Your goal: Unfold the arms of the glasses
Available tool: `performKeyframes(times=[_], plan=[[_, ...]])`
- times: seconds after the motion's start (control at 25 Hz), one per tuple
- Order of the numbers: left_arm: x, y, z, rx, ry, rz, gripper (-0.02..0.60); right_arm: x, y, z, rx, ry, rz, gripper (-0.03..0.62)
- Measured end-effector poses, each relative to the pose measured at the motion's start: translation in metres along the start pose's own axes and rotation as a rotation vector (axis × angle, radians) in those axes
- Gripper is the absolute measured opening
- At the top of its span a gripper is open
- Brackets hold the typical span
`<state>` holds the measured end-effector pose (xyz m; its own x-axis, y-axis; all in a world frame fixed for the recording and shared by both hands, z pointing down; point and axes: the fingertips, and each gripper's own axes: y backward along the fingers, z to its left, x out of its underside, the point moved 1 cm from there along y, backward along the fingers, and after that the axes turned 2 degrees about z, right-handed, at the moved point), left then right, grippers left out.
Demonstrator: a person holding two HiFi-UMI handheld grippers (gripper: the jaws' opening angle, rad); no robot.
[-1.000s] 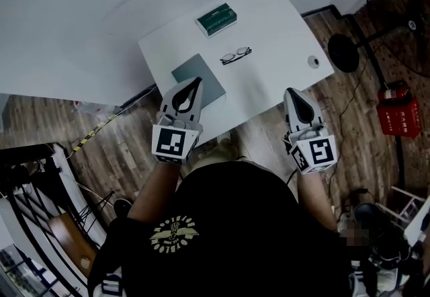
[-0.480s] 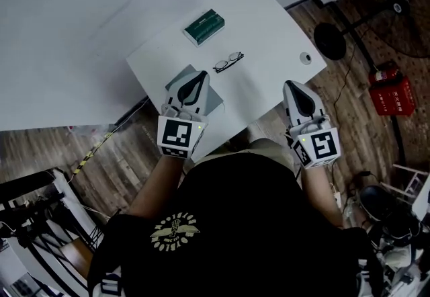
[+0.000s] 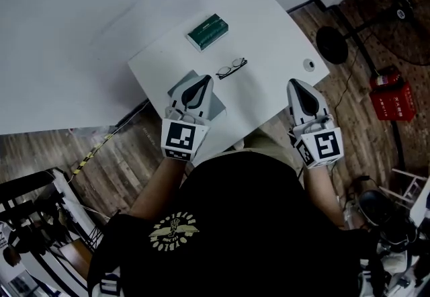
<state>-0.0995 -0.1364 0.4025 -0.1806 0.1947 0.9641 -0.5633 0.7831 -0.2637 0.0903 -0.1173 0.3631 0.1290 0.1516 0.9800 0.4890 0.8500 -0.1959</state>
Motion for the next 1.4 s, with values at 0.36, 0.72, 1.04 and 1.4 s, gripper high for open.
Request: performKeyframes(times=[0.36,0.72,1.04,1.4], plan=[[0.016,-0.032,0.010,-0.075,-0.013,0.090,0.008,0.007,-0.043,-0.026,-0.091,-0.020,0.005,0.002],[0.049,-0.081,0.011,-0.090,-0.012,0.200,0.008,0.016,-0.083,-0.059,-0.159,-0.027,0.028,0.001],[0.091,-0.129,0.002,-0.055,-0.037,0.274,0.008,0.028,-0.098,-0.088,-0.160,-0.035,0.056,0.000],[0.156,-0.177,-0.010,0.015,-0.112,0.464,0.008,0.044,-0.100,-0.122,-0.117,-0.061,0.095,0.000]])
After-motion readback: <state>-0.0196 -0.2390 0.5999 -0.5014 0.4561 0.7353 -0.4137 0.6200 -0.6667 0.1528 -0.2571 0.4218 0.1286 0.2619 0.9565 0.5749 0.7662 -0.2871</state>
